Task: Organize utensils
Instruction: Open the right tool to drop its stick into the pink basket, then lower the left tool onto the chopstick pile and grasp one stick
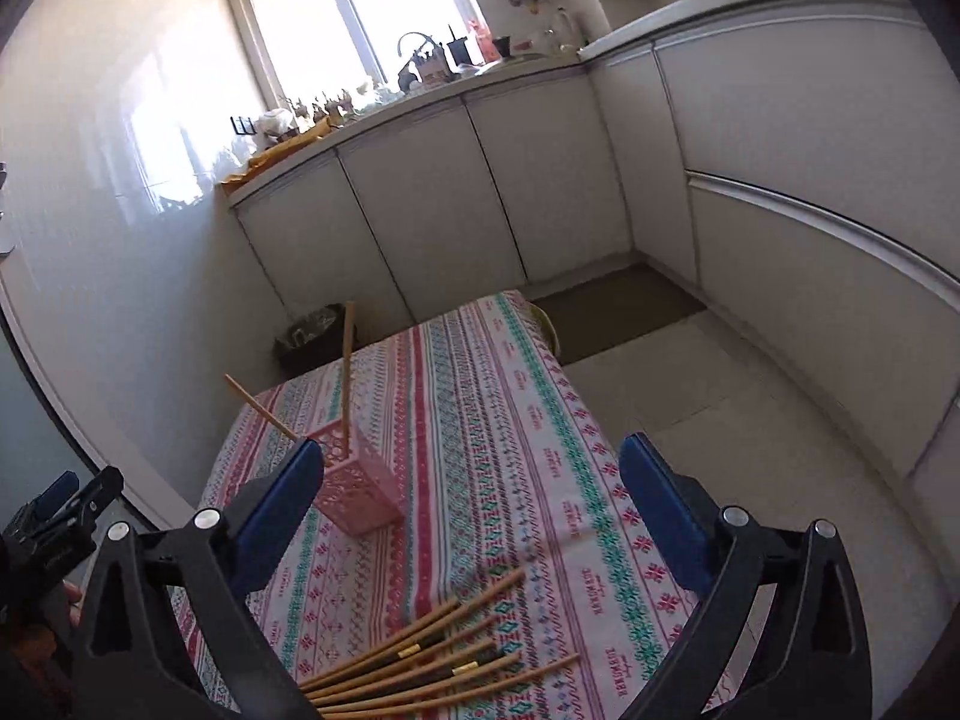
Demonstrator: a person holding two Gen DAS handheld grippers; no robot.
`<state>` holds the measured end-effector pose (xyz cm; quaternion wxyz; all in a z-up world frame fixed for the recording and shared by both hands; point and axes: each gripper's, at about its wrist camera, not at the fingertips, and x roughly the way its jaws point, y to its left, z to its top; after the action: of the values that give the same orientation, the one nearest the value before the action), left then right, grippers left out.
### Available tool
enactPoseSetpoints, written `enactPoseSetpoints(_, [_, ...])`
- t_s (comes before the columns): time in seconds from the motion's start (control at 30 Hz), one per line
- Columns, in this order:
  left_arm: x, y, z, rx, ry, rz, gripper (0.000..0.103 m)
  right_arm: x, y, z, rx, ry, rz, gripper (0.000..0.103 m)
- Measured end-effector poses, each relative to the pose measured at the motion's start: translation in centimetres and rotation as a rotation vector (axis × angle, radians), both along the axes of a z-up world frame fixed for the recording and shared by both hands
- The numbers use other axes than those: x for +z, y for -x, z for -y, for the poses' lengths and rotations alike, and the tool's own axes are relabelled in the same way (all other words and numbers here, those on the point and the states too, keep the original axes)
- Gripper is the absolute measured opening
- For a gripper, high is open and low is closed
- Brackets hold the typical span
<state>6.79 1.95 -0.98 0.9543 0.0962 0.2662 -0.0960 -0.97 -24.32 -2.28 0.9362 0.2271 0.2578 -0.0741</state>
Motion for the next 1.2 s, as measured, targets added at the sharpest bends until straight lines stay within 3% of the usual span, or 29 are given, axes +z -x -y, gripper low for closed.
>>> enactPoseSetpoints(0.2, [-5.8,-2.4,5.4,-0.223,-0.115,-0.293,0.096,-2.0,-0.1,4.5,-0.086,-0.091,-0.114,0.096])
enactPoseSetpoints(0.37, [-9.4,-5.3,9.2,-0.318,-0.212,-0.525,0.096,-5.4,-1.2,7.5,-0.078,-0.308,-0.266,0.096])
enactPoseSetpoints(0.47, [-10.8,-6.6,11.4,-0.354,-0.251,-0.614,0.096,-6.9,-1.4,8.7,-0.084,-0.424,-0.302,0.096])
enactPoseSetpoints(0.6, [-12.9,-7.4,13.7,-0.366,-0.327,-0.695,0.095,-7.3,-1.3,9.8,-0.100,-0.480,-0.307,0.096])
enactPoseSetpoints(0.63, [-13.4,-7.7,14.1,-0.366,-0.336,-0.724,0.092,-7.4,-1.2,10.0,-0.101,-0.492,-0.308,0.096])
enactPoseSetpoints(0.7, [-14.6,-8.2,14.5,-0.359,-0.346,-0.792,0.068,-7.7,-1.2,10.4,-0.095,-0.517,-0.315,0.096])
enactPoseSetpoints(0.8, [-16.1,-8.8,15.1,-0.355,-0.374,-0.858,0.044,-8.1,-1.4,10.5,-0.075,-0.548,-0.332,0.096])
enactPoseSetpoints(0.9, [-17.1,-8.9,15.5,-0.371,-0.372,-0.905,0.040,-8.2,-1.4,10.5,-0.068,-0.555,-0.338,0.096])
enactPoseSetpoints(1.07, [-17.2,-8.4,15.9,-0.400,-0.383,-0.900,0.040,-7.9,-1.2,10.7,-0.070,-0.551,-0.330,0.096])
enactPoseSetpoints(1.13, [-17.2,-8.0,16.4,-0.418,-0.396,-0.898,0.033,-8.0,-1.2,10.7,-0.066,-0.552,-0.336,0.096])
enactPoseSetpoints(1.2, [-17.5,-7.7,16.8,-0.425,-0.414,-0.901,0.020,-8.0,-1.3,10.6,-0.061,-0.554,-0.342,0.096])
